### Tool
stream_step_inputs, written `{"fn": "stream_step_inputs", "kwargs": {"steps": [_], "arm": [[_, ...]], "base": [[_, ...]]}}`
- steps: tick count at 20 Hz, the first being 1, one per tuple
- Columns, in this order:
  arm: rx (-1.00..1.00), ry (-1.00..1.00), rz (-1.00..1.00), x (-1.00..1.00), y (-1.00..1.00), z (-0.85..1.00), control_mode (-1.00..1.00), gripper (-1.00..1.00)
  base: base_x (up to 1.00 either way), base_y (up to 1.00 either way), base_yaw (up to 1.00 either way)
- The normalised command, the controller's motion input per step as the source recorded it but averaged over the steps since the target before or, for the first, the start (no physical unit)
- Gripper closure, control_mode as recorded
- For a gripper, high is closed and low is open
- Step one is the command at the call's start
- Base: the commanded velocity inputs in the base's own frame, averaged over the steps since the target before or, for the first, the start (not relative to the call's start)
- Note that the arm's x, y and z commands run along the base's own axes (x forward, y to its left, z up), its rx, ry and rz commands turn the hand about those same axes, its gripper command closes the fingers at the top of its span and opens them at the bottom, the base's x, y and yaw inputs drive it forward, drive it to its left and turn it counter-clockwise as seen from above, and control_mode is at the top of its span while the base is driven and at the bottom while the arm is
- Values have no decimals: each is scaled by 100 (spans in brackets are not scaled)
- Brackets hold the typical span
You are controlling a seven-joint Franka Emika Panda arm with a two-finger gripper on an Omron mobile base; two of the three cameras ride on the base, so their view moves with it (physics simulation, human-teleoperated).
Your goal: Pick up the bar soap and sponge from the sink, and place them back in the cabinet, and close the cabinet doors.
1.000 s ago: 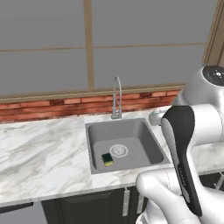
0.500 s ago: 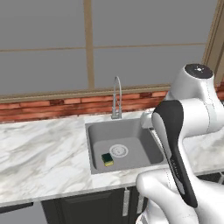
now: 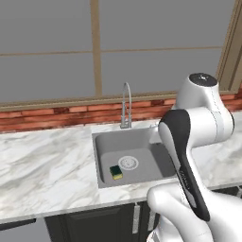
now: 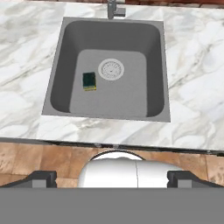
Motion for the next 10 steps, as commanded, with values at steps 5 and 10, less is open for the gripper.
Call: {"fn": "stream_step_inputs", "kwargs": {"steps": [5, 10], "arm": [[0, 0, 0, 0, 11, -37, -100, -100], [0, 0, 0, 15, 9, -35, -100, -100]], "base": [[0, 0, 0], [0, 0, 0]]}}
